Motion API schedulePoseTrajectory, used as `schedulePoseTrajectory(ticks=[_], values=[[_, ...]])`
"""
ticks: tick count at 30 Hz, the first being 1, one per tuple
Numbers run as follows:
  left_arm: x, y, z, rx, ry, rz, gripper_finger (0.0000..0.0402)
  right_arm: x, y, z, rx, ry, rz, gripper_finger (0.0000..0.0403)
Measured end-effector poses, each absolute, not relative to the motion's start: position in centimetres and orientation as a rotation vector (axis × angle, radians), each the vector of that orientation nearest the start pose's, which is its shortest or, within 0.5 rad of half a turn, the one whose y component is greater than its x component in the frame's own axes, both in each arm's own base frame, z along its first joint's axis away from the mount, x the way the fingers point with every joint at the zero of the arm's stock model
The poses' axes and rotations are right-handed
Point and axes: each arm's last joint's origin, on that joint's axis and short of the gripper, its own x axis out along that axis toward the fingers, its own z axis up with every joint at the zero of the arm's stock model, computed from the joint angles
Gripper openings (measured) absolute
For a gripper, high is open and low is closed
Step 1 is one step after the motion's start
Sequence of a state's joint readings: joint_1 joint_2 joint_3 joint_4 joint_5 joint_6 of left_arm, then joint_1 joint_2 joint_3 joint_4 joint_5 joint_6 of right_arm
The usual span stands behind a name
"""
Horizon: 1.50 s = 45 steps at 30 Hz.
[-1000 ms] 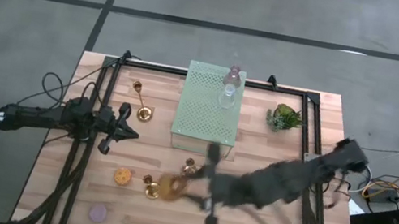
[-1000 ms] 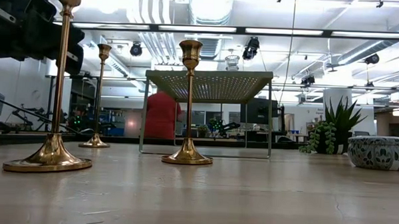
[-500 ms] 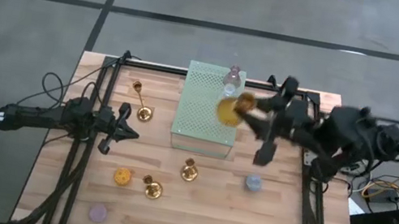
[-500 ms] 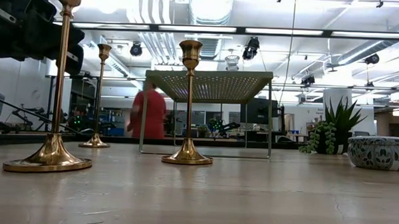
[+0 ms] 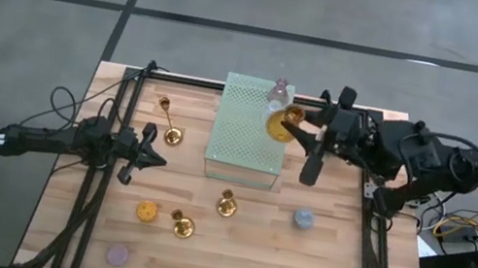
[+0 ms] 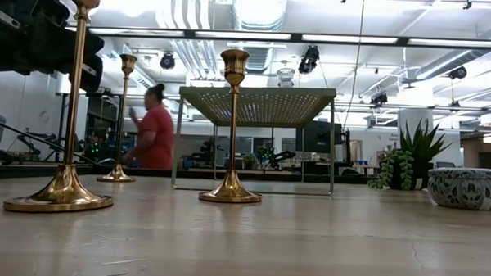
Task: Stock candles on shelf
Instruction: Put the yellow candle vase and aligned it with the other transparent candle vase on the shelf
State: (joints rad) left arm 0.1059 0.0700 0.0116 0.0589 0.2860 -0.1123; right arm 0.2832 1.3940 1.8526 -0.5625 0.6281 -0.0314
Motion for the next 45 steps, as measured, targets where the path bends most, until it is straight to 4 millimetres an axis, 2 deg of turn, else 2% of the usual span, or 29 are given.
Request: schedulePoseTrajectory(ticks=[6, 12, 21, 27, 34, 45], values=[[10.1, 0.2, 16.8, -0.112, 0.01, -0.18, 0.0021, 25.3, 5.3, 49.6, -0.087, 0.123, -0.354, 0.011], [10.1, 0.2, 16.8, -0.112, 0.01, -0.18, 0.0021, 24.6, 4.8, 47.6, -0.054, 0.052, -0.321, 0.011], [10.1, 0.2, 16.8, -0.112, 0.01, -0.181, 0.0021, 24.2, 3.4, 42.0, -0.028, 0.107, -0.359, 0.011], [10.1, 0.2, 16.8, -0.112, 0.01, -0.18, 0.0021, 23.6, 1.9, 39.2, 0.023, 0.07, -0.379, 0.011], [10.1, 0.2, 16.8, -0.112, 0.01, -0.18, 0.0021, 23.1, 0.0, 35.1, 0.076, 0.115, -0.452, 0.0109], [10.1, 0.2, 16.8, -0.112, 0.01, -0.18, 0.0021, 24.3, -1.6, 29.5, 0.09, 0.136, -0.483, 0.0109]])
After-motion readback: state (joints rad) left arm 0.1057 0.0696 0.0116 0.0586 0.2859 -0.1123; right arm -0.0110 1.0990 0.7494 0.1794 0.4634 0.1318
